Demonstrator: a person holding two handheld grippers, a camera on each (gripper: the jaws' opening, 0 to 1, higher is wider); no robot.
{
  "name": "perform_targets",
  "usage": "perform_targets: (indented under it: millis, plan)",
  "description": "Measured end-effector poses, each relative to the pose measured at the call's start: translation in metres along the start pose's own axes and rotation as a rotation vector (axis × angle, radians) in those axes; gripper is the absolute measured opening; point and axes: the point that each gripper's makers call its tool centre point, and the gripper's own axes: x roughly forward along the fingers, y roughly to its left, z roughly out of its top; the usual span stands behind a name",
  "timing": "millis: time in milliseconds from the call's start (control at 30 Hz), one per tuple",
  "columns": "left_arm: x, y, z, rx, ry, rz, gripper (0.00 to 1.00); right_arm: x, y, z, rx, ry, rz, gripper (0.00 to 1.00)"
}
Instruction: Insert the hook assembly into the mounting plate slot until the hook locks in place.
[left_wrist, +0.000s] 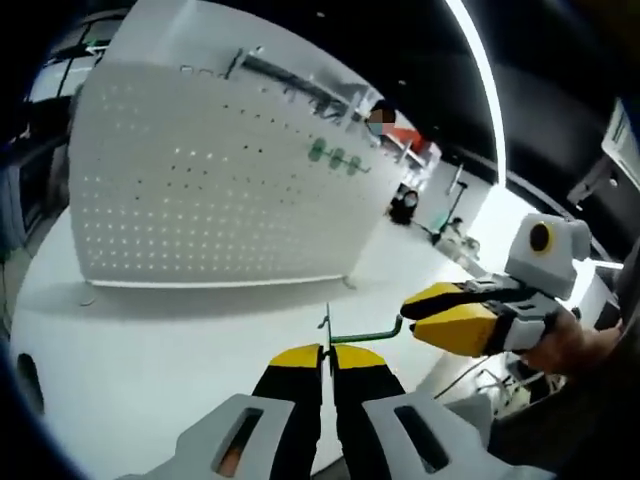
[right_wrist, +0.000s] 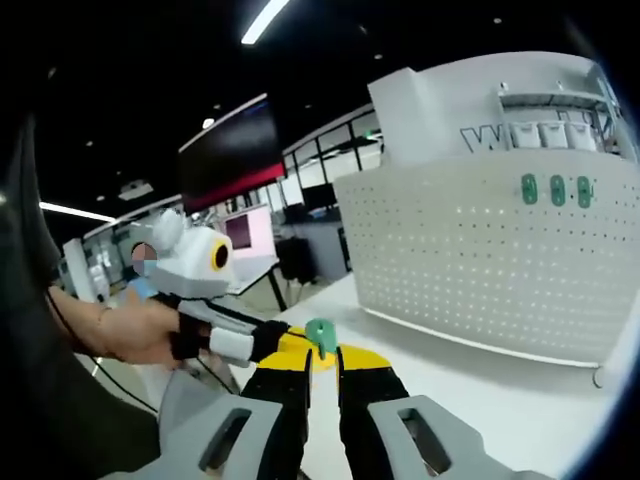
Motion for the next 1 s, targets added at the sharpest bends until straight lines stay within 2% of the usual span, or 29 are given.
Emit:
perform_targets:
  millis: [300, 500, 600, 767, 1000]
  plan:
    - [0.003, -0.017, 0.005, 0.105, -0.007, -0.037, 0.02, 0.003, 0.001, 0.004, 0.039, -0.019, 0.01, 0.08]
    - [0.005, -0.019, 0.007, 0.103, -0.014, -0.048, 0.02, 0.001, -0.004, 0.005, 0.051, -0.03, -0.004, 0.08]
    - [0.005, -0.022, 0.008, 0.096, -0.021, -0.06, 0.02, 0.001, -0.003, 0.004, 0.089, -0.033, 0.005, 0.08]
    - [0.004, -0.022, 0.009, 0.098, -0.032, -0.08, 0.02, 0.002, -0.001, 0.002, 0.105, -0.029, 0.017, 0.07]
    - [0.004, -0.022, 0.008, 0.108, -0.022, -0.074, 0.02, 0.003, 0.001, 0.002, 0.073, -0.027, 0.015, 0.04]
